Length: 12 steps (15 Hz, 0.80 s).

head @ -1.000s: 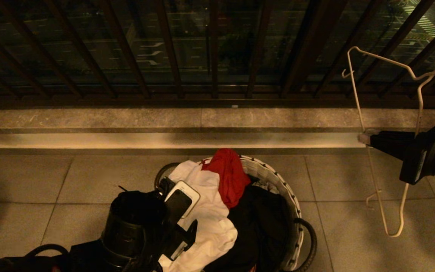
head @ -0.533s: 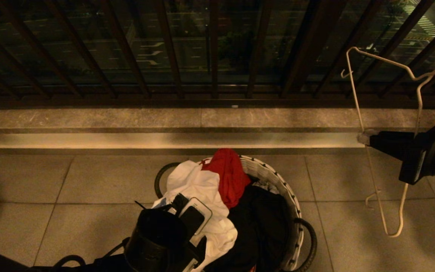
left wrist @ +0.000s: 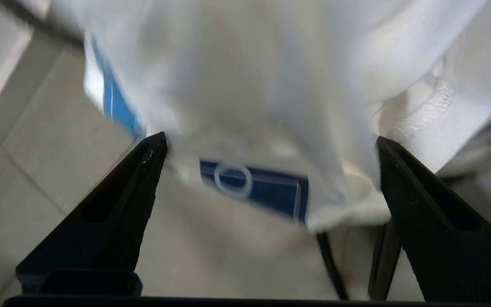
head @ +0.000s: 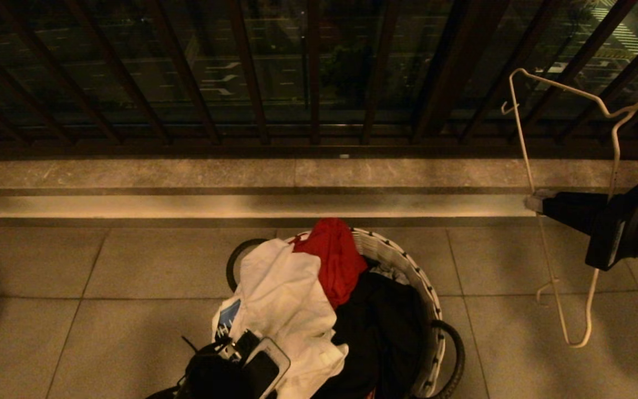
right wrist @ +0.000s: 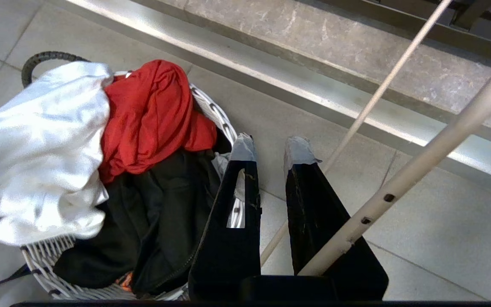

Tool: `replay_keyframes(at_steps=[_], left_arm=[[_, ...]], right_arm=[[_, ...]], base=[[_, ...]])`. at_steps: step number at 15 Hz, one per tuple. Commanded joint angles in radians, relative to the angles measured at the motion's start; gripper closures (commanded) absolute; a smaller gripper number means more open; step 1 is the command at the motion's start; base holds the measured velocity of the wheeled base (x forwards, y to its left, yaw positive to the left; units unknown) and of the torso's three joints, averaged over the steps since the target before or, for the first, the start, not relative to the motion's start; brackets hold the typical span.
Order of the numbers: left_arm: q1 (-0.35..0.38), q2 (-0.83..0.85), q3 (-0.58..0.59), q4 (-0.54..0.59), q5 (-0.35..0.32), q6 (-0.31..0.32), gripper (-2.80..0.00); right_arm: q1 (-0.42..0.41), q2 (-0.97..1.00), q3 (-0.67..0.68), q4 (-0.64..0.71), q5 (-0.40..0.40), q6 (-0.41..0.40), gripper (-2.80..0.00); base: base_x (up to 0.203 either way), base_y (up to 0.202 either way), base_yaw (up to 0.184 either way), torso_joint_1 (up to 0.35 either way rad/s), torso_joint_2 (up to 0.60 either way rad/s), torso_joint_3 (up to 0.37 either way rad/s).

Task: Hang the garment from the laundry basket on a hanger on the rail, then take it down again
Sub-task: Pick up clothes from the basket

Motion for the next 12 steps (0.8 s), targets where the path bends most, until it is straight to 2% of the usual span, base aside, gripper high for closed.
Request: replay_keyframes(at_steps=[1, 3, 5, 12], left_arm=[[-0.003, -0.045, 0.063, -0.003, 0.005, -0.004, -2.80], [0.017, -0.038, 0.097, -0.003, 0.007, -0.041, -2.80], [0.036, -0.040, 0.115, -0.004, 0.006, -0.045, -2.80], [0.042, -0.089, 0.030, 0.000, -0.003, -0.054, -2.80]], right_arm=[[0.000, 0.002, 0.000, -0.002, 0.001, -0.001, 0.00], [0.000, 0.002, 0.000, -0.002, 0.001, -0.001, 0.00], [0.000, 0.002, -0.001, -0.002, 0.001, -0.001, 0.00], [0.000, 0.002, -0.001, -0.002, 0.001, -0.001, 0.00]], base=[[0.000, 0.000, 0.000, 0.000, 0.00, 0.000], [0.000, 0.000, 0.000, 0.000, 0.00, 0.000], [0.000, 0.000, 0.000, 0.000, 0.00, 0.000], [0.000, 0.000, 0.000, 0.000, 0.00, 0.000]])
